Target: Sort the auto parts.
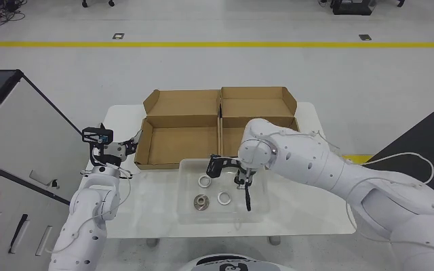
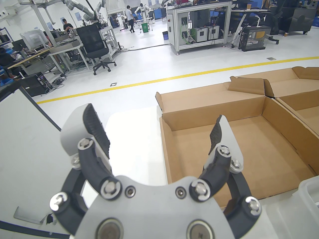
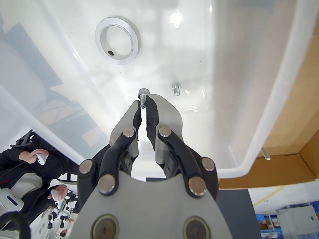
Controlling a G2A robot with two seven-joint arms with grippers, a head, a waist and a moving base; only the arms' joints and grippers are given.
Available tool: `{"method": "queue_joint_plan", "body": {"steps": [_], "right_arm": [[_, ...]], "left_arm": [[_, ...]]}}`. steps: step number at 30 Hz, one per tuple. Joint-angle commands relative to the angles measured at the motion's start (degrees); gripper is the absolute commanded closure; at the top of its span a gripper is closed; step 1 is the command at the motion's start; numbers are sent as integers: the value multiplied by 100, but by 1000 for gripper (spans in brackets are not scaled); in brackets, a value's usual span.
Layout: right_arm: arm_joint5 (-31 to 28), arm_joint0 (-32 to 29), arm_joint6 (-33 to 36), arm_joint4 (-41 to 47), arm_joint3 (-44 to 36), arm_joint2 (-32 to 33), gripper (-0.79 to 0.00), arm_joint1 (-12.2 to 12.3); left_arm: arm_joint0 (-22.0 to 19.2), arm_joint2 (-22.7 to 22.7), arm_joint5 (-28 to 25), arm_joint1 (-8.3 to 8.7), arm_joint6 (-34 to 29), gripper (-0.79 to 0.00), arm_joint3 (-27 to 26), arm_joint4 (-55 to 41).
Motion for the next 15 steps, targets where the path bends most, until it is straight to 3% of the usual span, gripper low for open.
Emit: {"method": "queue_joint_plan", "body": {"steps": [1, 8, 15], "right_arm": [[12, 39, 0, 213, -152, 110, 0, 117], [-37, 91, 0, 908, -737, 451, 0, 493], [-37, 91, 0, 908, -737, 451, 0, 493]], "left_arm": [[0, 0, 0, 0, 0, -785, 0, 0], [0, 0, 0, 0, 0, -785, 0, 0], [0, 0, 0, 0, 0, -785, 0, 0]]}}
